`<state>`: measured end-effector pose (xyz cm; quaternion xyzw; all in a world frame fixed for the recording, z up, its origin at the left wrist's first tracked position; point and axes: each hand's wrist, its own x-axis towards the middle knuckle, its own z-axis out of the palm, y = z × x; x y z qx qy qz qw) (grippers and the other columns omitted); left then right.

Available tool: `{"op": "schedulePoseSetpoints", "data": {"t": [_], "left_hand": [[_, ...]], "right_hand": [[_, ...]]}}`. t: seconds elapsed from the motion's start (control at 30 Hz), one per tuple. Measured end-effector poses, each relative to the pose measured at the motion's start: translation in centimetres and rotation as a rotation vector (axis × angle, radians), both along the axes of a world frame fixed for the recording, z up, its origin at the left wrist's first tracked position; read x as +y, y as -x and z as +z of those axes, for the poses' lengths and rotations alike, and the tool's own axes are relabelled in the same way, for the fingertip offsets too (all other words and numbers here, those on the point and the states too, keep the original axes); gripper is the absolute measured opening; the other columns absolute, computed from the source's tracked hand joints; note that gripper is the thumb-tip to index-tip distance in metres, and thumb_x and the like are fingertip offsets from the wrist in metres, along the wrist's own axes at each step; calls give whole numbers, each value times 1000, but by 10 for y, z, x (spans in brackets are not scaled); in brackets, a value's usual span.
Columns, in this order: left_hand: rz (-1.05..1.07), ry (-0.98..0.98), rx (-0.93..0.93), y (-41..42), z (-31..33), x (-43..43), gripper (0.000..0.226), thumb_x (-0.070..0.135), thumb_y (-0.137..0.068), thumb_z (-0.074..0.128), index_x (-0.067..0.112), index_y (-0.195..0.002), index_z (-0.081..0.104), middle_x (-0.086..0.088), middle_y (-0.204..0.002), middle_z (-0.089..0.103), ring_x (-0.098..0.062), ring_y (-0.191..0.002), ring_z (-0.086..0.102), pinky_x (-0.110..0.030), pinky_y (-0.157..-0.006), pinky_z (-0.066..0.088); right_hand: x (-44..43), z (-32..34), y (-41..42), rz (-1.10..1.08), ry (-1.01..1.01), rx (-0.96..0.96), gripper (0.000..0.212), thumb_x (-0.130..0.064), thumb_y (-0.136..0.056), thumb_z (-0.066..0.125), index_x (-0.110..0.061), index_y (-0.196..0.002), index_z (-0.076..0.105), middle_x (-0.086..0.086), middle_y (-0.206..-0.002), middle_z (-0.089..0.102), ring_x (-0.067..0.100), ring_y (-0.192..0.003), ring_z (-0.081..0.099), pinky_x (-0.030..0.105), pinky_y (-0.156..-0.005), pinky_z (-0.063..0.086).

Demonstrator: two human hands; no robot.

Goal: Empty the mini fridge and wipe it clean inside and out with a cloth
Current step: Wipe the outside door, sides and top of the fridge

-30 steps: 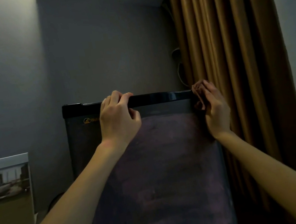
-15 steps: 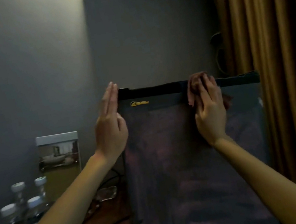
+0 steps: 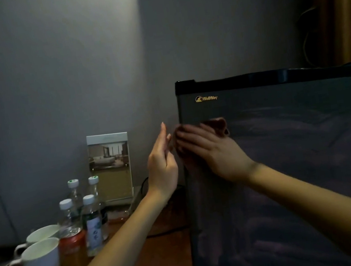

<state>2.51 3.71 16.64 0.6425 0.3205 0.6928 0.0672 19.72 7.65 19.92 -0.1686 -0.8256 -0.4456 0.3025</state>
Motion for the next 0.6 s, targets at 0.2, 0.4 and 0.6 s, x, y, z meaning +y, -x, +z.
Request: {"op": "schedulePoseSetpoints", "data": {"t": [0.2, 0.4, 0.6], "left_hand": [[-150, 121, -89, -9, -3, 6, 58, -7, -92, 34, 7, -148, 31, 5, -141, 47, -11, -135, 42, -31, -113, 36], [-361, 136, -314, -15, -8, 4, 56, -17, -88, 31, 7, -136, 48, -3, -127, 60, -12, -120, 57, -26, -100, 47], [-470, 367, -531, -5, -42, -3, 49, -7, -96, 24, 10, -140, 42, -6, -115, 61, -17, -104, 59, -25, -86, 49]], "right_hand": [[-5, 61, -14, -81, -85, -23, 47, -19, -97, 37, -20, -143, 45, 2, -153, 37, 24, -143, 27, 39, -117, 19], [-5, 45, 18, -18, -56, 223, 46, -17, -95, 39, -14, -141, 49, 6, -150, 42, 27, -143, 31, 42, -117, 24], [0, -60, 4, -50, 25, -214, 55, -19, -90, 41, -13, -144, 43, 6, -153, 37, 24, -143, 28, 41, -116, 23]]}}
